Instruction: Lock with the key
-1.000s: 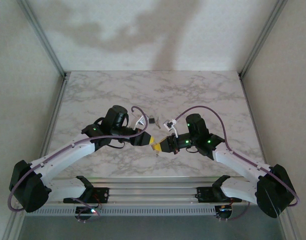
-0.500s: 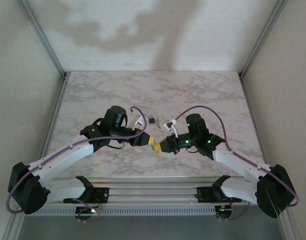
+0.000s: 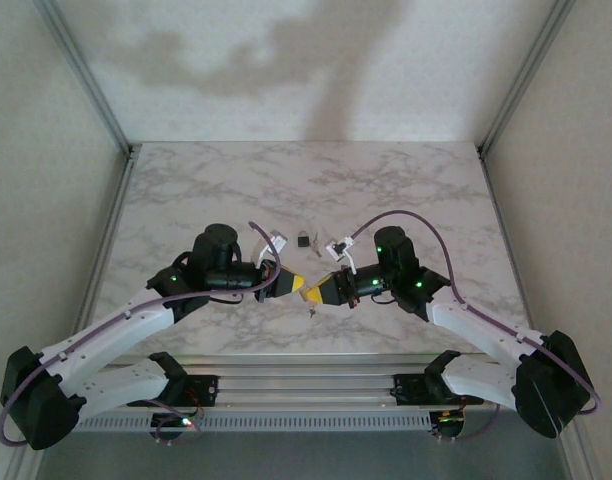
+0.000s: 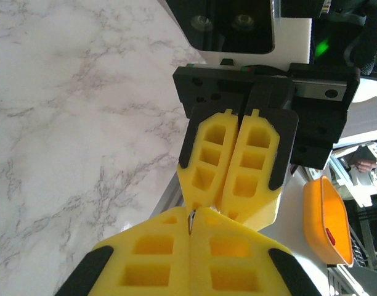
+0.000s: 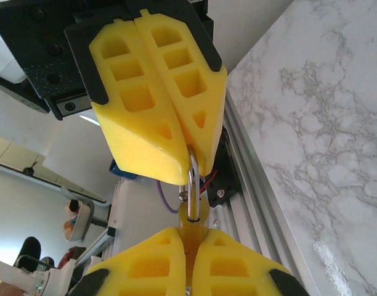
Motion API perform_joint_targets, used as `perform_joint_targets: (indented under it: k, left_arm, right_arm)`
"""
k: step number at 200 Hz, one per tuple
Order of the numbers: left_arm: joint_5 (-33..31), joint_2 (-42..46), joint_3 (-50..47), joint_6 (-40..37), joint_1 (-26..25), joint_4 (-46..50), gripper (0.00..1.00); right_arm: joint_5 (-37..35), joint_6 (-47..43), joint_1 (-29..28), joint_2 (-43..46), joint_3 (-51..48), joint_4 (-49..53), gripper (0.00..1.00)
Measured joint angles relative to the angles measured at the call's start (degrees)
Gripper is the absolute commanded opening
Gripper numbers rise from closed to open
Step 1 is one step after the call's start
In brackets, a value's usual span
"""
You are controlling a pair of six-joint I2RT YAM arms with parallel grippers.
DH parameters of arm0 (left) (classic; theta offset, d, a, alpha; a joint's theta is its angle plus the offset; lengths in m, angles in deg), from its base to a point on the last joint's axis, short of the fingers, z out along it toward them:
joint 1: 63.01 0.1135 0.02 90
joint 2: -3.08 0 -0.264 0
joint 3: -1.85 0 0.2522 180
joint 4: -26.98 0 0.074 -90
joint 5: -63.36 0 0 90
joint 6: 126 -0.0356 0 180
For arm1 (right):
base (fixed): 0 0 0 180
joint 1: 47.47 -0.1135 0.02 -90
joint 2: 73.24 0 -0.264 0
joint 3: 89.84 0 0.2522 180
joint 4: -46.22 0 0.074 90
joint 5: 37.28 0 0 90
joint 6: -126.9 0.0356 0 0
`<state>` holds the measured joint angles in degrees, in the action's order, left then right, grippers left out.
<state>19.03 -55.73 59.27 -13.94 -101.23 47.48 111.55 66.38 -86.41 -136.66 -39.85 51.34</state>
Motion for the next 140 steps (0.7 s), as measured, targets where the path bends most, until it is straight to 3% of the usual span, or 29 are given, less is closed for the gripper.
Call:
perform_joint_targets:
  k: [140]
  left_arm:
    - [1.31,1.51,-2.97,1.31,-0.85,-5.75,0.0]
  right_arm:
    - [2.73,4.76,0.11,1.03,-1.73,-4.59,0.0]
